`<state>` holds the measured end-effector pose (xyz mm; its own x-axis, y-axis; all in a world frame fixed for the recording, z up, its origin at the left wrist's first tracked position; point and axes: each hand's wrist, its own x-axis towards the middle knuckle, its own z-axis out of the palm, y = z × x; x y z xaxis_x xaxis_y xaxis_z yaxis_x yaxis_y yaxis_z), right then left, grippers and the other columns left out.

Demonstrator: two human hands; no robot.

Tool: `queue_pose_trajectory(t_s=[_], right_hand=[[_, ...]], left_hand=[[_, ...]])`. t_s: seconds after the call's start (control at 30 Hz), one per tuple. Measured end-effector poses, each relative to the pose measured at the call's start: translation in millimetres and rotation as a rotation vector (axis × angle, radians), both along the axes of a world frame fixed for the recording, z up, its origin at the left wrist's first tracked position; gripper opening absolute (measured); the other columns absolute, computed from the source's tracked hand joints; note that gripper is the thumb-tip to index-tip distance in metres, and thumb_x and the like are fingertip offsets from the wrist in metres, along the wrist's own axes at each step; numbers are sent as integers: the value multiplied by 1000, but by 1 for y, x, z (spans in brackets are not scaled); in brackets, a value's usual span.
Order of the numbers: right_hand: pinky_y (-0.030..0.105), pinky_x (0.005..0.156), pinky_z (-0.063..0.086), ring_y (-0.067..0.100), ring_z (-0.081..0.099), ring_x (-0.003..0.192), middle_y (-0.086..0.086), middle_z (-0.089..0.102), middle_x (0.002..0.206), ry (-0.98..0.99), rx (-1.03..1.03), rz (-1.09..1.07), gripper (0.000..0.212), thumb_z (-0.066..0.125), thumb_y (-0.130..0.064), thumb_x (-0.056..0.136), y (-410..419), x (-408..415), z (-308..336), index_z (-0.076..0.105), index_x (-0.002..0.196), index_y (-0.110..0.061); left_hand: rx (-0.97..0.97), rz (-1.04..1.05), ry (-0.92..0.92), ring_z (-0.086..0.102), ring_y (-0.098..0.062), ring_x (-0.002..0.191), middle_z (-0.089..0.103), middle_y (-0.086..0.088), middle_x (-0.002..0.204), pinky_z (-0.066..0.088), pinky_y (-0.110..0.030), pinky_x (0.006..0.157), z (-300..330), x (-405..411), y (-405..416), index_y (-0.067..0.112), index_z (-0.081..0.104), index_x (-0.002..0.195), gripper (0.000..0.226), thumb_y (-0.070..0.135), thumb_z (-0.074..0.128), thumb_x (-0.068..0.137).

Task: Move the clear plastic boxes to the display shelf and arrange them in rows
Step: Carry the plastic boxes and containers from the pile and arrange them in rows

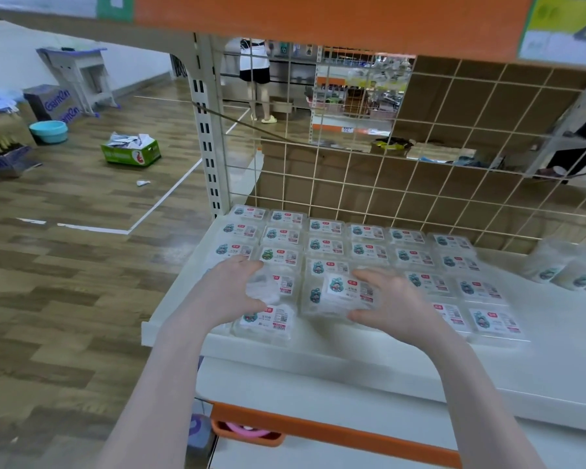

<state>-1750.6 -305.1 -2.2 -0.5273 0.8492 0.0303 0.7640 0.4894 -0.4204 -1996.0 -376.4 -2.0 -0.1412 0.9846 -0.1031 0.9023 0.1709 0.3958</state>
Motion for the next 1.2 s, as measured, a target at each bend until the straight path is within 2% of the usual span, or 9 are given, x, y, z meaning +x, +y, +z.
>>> queue_pose_trajectory(t_s=[0.1,0.2,0.43,0.63,0.9,0.97,1.1,1.2], right_hand=[[17,102,25,9,36,131,-9,41,144,-5,-7,54,70,71,-35,77,-14,-1,-2,41,140,-24],[10,95,24,7,39,127,-10,43,140,10,-24,90,70,71,-35,76,-27,-2,-8,43,139,-23],[15,99,25,7,35,125,-10,40,135,-46,-17,152,70,71,-40,75,-35,-1,-18,44,138,-25],[15,93,27,9,37,122,-8,40,132,-59,-7,134,72,73,-41,73,-34,-9,-21,44,137,-25],[20,100,26,11,34,124,-7,39,133,-59,6,121,80,74,-45,73,-36,-7,-24,37,142,-26],[19,100,26,10,36,121,-8,41,130,-26,22,90,75,72,-46,75,-39,-1,-25,40,140,-28],[20,97,30,13,41,115,-7,51,117,7,73,56,54,71,-41,79,-41,4,-31,57,128,-25],[18,97,25,13,42,113,-7,53,115,17,99,52,47,70,-41,79,-42,0,-34,61,122,-26]], left_hand=[[5,-1,5,25,-14,139,30,2,151,27,-28,107,1,2,0,24,32,145,74,32,68,81],[3,-2,5,25,-14,139,30,1,151,28,-28,107,0,4,-1,24,32,145,74,32,69,81],[11,-11,-17,27,-15,138,31,0,150,28,-25,105,0,8,-4,22,32,145,73,30,69,82],[7,-13,-11,25,-14,139,30,1,151,27,-27,106,1,6,-5,24,32,145,74,32,69,82],[19,-11,-7,24,-15,140,29,2,152,26,-28,109,1,4,-9,25,32,145,75,33,70,81],[18,-12,-8,27,-16,139,29,0,152,27,-29,108,1,3,-10,25,32,145,75,33,69,81],[24,-21,-4,30,-16,137,32,1,150,29,-29,106,1,3,-12,24,32,145,75,31,69,81],[25,-29,-3,33,-17,135,33,1,149,31,-29,105,0,3,-14,24,33,145,75,30,69,80]])
